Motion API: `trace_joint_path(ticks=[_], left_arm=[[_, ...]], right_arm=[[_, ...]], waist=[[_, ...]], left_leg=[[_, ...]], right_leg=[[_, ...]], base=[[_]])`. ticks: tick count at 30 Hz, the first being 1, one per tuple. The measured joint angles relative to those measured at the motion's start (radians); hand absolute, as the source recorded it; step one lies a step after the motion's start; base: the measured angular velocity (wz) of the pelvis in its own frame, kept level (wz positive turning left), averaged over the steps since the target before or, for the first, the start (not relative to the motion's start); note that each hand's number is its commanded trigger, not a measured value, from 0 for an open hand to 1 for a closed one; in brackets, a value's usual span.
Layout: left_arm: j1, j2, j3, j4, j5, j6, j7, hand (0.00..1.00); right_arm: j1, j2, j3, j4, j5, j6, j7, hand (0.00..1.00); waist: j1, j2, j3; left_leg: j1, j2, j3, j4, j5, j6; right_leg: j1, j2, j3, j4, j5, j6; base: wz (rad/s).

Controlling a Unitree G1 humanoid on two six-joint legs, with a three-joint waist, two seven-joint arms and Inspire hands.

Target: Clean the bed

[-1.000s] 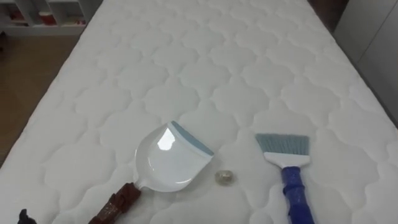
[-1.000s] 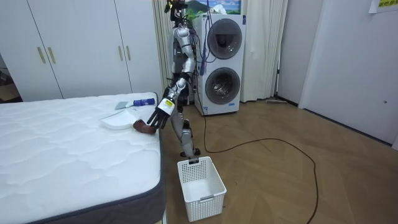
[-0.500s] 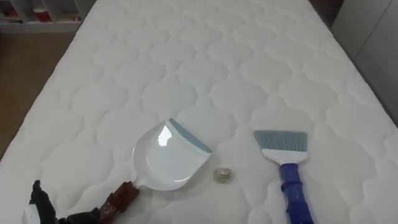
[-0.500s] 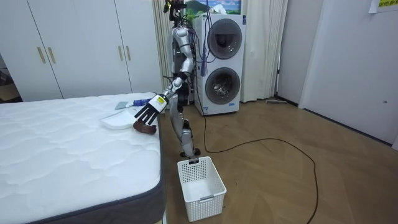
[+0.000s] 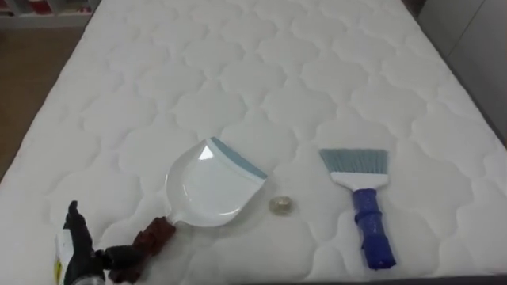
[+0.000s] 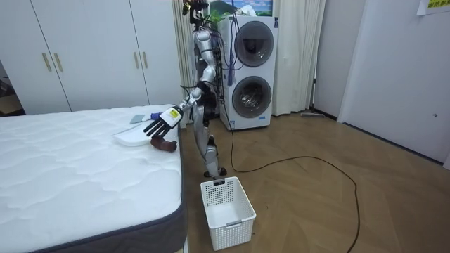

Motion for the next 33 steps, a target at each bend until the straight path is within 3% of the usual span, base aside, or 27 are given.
trace_joint_path(ticks=[4,9,10,16,22,28,33], left_arm=[[-0.06,0.015,-0.044,0.071,-0.003,0.004,-0.038,0.0],[-0.134,0.027,-0.099,0.177,-0.012,0.009,-0.07,0.0],[-0.15,0.028,-0.111,0.199,-0.015,0.009,-0.074,0.0],[-0.252,0.033,-0.131,0.296,-0.015,0.005,-0.089,0.0],[-0.321,0.038,-0.133,0.351,-0.016,0.003,-0.097,0.0],[-0.344,0.049,-0.156,0.398,-0.016,0.005,-0.115,0.0],[-0.375,0.067,-0.175,0.419,-0.014,0.005,-0.134,0.0]], right_arm=[[-0.037,-0.003,0.007,0.001,-0.016,0.021,0.0,0.0],[-0.092,-0.012,0.052,0.004,-0.008,0.019,-0.005,0.0],[-0.106,-0.014,0.071,0.005,-0.004,0.018,-0.007,0.0],[-0.162,-0.022,0.15,0.038,0.049,-0.011,-0.01,0.0],[-0.206,-0.022,0.157,0.067,0.055,-0.013,-0.04,0.0],[-0.221,-0.022,0.193,0.07,0.082,-0.011,-0.051,0.0],[-0.23,-0.022,0.205,0.07,0.124,-0.014,-0.049,0.0]], waist=[[-0.001,0.005,0.0039],[-0.002,0.008,0.0077],[-0.001,0.01,0.0118],[-0.002,0.018,0.0172],[-0.004,0.016,0.022],[-0.009,0.005,0.0309],[-0.009,0.002,0.033]], left_leg=[[-0.052,0.0,0.004,0.013,0.003,0.003],[-0.109,0.001,0.012,0.021,0.011,0.006],[-0.119,0.001,0.011,0.026,0.011,0.006],[-0.197,0.001,0.004,0.055,0.013,0.007],[-0.254,0.001,0.004,0.062,0.02,0.009],[-0.287,0.001,0.013,0.069,0.021,0.01],[-0.303,0.0,0.013,0.071,0.022,0.011]], right_leg=[[-0.054,-0.003,-0.001,0.019,0.0,0.0],[-0.115,-0.007,-0.003,0.037,0.001,0.001],[-0.125,-0.007,-0.004,0.042,0.001,0.001],[-0.195,-0.008,-0.016,0.064,0.002,0.001],[-0.265,-0.014,-0.014,0.099,0.002,0.001],[-0.294,-0.015,-0.02,0.101,0.002,0.001],[-0.31,-0.018,-0.027,0.101,0.002,0.001]], base=[[0.0],[-0.01],[0.0],[0.06],[-0.02],[0.0],[0.01]])
